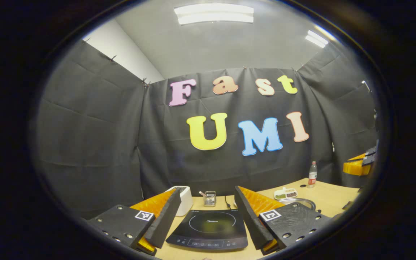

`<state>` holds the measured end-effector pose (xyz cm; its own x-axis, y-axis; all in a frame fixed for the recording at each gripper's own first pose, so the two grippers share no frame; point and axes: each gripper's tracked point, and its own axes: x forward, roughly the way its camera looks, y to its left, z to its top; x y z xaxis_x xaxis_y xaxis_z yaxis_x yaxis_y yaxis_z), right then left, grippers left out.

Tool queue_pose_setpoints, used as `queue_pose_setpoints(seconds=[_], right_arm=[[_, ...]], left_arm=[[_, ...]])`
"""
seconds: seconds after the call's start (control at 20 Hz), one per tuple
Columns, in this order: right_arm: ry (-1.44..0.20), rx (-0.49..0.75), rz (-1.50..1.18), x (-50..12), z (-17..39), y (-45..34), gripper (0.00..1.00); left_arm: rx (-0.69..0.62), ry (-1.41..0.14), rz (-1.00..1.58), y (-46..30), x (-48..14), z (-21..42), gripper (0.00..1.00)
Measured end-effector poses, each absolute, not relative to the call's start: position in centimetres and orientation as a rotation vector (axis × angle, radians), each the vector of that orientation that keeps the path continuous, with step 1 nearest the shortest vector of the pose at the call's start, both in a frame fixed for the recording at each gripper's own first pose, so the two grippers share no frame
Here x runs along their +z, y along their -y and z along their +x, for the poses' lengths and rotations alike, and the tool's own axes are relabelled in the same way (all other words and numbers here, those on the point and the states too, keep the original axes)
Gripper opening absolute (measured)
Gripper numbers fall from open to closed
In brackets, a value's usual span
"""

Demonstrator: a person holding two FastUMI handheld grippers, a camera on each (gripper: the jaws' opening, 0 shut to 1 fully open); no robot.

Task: First push the handle of the pot to place it horizontally, then grasp the pot with both hands and set it on the induction cooktop.

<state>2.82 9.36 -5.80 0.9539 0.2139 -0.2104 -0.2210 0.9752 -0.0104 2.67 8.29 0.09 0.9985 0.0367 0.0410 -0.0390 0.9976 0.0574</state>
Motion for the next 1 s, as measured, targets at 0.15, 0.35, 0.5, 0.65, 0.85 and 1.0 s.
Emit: queue_pose_setpoints(seconds=[0.15, 0.35, 0.5, 0.65, 0.85, 1.0], right_arm=[[-0.268, 0.265, -0.036, -7.7, 2.5, -11.7, 0.08], [-0.345, 0.318, -0.046, -9.9, 2.0, -13.8, 0.06], [-0.396, 0.38, -0.038, -11.5, 1.4, -15.3, 0.08], [-0.467, 0.433, -0.056, -13.8, 1.3, -16.0, 0.08], [-0.573, 0.497, -0.089, -17.7, 1.5, -15.8, 0.08], [-0.648, 0.543, -0.094, -20.5, 1.8, -15.6, 0.08]], left_arm=[[0.037, 0.037, 0.058, -10.2, -0.3, 3.0, 0.88], [0.055, 0.03, 0.043, -12.5, -0.9, 3.2, 0.9], [0.072, 0.033, 0.034, -13.1, -0.9, 3.4, 0.88], [0.089, 0.025, 0.029, -13.0, -1.3, 4.2, 0.9], [0.129, 0.02, 0.027, -12.5, -1.6, 5.4, 0.88], [0.144, 0.015, 0.033, -11.2, -1.7, 6.2, 0.89]])
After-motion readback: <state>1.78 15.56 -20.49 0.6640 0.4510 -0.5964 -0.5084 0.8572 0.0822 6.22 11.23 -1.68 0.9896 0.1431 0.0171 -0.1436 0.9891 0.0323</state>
